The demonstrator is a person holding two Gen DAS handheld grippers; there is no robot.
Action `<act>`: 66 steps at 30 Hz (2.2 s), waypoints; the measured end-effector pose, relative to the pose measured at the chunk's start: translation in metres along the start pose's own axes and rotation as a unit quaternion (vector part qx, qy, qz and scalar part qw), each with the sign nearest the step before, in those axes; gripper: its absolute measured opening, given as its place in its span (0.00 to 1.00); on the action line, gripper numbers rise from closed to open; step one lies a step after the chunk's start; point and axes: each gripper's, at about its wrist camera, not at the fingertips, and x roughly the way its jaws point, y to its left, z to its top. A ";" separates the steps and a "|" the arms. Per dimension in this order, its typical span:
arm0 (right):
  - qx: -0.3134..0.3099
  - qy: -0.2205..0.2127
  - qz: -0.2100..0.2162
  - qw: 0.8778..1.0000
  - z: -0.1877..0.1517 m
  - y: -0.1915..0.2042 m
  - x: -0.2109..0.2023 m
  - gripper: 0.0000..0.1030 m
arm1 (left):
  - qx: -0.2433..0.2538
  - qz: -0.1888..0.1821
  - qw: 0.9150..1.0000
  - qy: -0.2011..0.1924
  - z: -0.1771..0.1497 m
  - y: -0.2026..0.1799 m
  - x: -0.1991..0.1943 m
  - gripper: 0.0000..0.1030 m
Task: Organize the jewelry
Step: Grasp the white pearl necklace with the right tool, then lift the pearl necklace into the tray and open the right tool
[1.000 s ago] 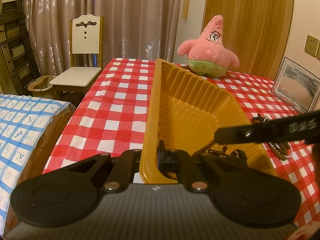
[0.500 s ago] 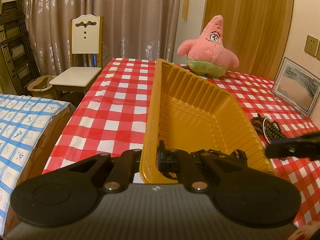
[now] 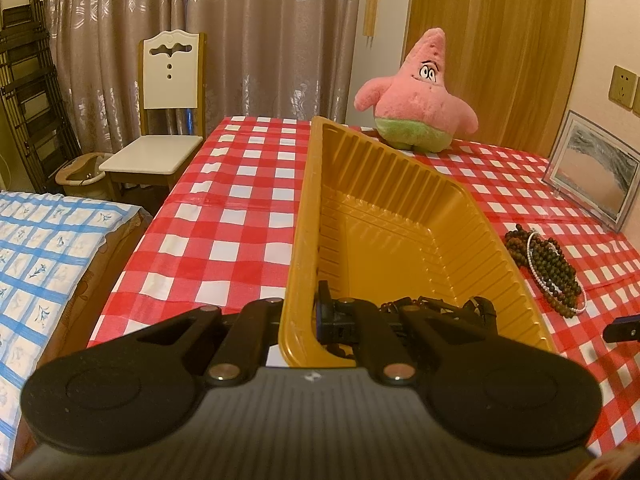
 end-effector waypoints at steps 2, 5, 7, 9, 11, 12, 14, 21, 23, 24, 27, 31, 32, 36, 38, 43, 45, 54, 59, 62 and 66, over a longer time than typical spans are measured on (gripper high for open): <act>-0.014 -0.003 -0.014 1.000 -0.001 -0.006 -0.001 0.39 | 0.000 0.000 1.000 0.000 -0.001 0.002 -0.001 0.04; -0.055 -0.009 -0.023 0.998 -0.001 -0.008 0.000 0.39 | 0.001 0.001 1.000 0.000 0.000 0.002 -0.001 0.04; -0.090 -0.014 -0.030 0.995 0.000 -0.007 0.002 0.38 | 0.001 0.001 1.000 0.000 0.000 0.002 -0.001 0.04; -0.132 -0.019 -0.029 0.991 0.001 -0.006 0.007 0.38 | 0.000 0.001 1.000 0.000 0.000 0.002 -0.001 0.04; -0.173 -0.020 -0.027 0.984 0.003 -0.003 0.013 0.37 | 0.000 0.002 1.000 0.001 0.000 0.002 -0.001 0.04; -0.191 -0.020 -0.025 0.981 0.004 -0.001 0.017 0.36 | 0.000 0.002 1.000 0.001 -0.001 0.003 -0.001 0.04; -0.226 -0.018 -0.022 0.974 0.006 0.001 0.025 0.29 | 0.000 0.002 1.000 0.001 -0.001 0.003 -0.001 0.04; -0.326 0.016 -0.006 0.945 0.009 0.005 0.052 0.27 | 0.000 0.003 1.000 0.003 -0.003 0.003 -0.002 0.04; -0.352 0.019 -0.001 0.936 0.008 0.004 0.056 0.24 | -0.001 0.003 1.000 0.003 -0.003 0.003 -0.002 0.04; -0.358 0.020 0.000 0.933 0.008 0.004 0.057 0.24 | -0.001 0.003 1.000 0.004 -0.003 0.004 -0.002 0.04; -0.373 0.021 0.006 0.927 0.009 0.004 0.058 0.21 | -0.001 0.004 1.000 0.004 -0.003 0.004 -0.002 0.04; -0.399 0.019 -0.003 0.917 0.010 0.008 0.061 0.05 | 0.000 0.004 1.000 0.005 -0.004 0.004 -0.001 0.04; -0.404 0.020 -0.006 0.914 0.011 0.008 0.060 0.00 | 0.001 0.003 1.000 0.005 -0.005 0.004 -0.001 0.04; -0.397 0.008 0.004 0.918 0.011 0.012 0.051 0.00 | 0.001 0.003 1.000 0.005 -0.005 0.003 0.000 0.04; -0.391 -0.002 0.014 0.920 0.012 0.016 0.044 0.00 | 0.001 0.003 1.000 0.005 -0.005 0.003 0.000 0.04; -0.356 -0.032 0.022 0.934 0.026 0.023 0.032 0.00 | 0.001 0.003 1.000 0.005 -0.005 0.003 0.000 0.04; -0.325 -0.028 0.014 0.945 0.036 0.021 0.032 0.00 | 0.002 0.003 1.000 0.005 -0.005 0.003 0.000 0.04; -0.188 -0.007 0.016 0.982 0.052 0.011 0.045 0.02 | 0.000 0.003 1.000 0.005 -0.004 0.003 0.000 0.04; -0.115 -0.009 -0.021 0.993 0.055 -0.022 0.050 0.02 | -0.002 0.004 1.000 0.007 -0.003 0.003 0.001 0.04; -0.079 -0.012 -0.053 0.995 0.062 -0.047 0.053 0.03 | -0.003 0.004 1.000 0.009 -0.003 0.005 0.002 0.04; -0.052 -0.013 -0.073 0.996 0.071 -0.070 0.058 0.10 | -0.002 0.004 1.000 0.010 -0.004 0.005 0.003 0.04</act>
